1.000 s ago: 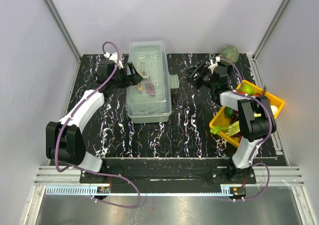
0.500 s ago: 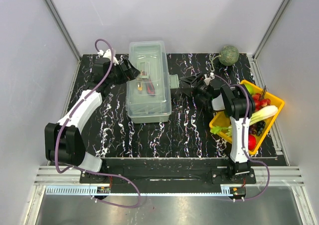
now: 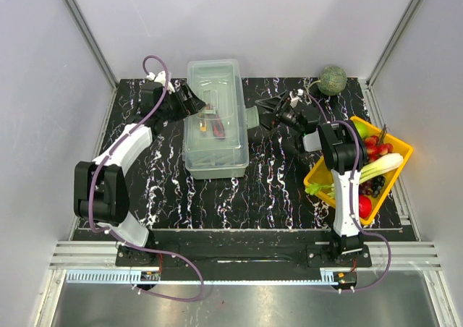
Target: Pack the tool kit
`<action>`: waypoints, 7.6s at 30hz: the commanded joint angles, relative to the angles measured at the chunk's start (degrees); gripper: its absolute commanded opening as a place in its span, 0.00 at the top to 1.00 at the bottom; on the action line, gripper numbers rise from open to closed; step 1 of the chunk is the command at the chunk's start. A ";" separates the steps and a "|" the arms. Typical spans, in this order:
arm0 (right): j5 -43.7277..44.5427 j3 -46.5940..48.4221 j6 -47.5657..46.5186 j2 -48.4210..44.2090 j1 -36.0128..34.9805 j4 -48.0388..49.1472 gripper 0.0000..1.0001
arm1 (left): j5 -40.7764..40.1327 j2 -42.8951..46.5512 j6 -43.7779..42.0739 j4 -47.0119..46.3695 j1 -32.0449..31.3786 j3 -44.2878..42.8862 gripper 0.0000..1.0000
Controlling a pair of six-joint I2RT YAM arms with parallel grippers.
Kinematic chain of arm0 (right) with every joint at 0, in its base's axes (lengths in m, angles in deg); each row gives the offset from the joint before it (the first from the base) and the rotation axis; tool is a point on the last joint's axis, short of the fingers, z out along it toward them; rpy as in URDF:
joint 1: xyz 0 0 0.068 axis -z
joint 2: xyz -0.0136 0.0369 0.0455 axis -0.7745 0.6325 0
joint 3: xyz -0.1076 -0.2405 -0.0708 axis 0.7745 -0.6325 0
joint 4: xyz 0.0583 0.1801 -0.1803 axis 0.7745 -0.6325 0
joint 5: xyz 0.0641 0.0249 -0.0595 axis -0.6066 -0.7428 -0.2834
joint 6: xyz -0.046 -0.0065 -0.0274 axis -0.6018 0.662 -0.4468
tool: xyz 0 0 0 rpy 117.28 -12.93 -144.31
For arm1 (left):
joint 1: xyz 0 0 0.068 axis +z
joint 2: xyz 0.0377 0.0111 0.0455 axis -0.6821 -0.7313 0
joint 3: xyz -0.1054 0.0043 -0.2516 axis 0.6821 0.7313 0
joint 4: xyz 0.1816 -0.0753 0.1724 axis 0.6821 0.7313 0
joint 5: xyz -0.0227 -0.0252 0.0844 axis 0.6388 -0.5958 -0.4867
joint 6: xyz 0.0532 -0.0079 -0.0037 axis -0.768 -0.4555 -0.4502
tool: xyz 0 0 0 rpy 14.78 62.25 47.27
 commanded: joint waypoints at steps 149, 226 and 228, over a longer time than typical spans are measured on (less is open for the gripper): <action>25.83 14.13 -41.71 -28.52 -10.53 -73.51 0.63 | 4.49 -5.49 -0.97 6.00 -0.59 -4.06 0.05; 56.71 0.44 -58.34 -60.22 -7.54 -109.20 0.38 | -8.62 16.98 -2.28 35.96 3.46 -18.41 0.01; 55.66 -0.89 -58.25 -67.86 -7.45 -112.45 0.17 | -7.21 24.10 -2.98 38.42 3.37 -14.63 0.01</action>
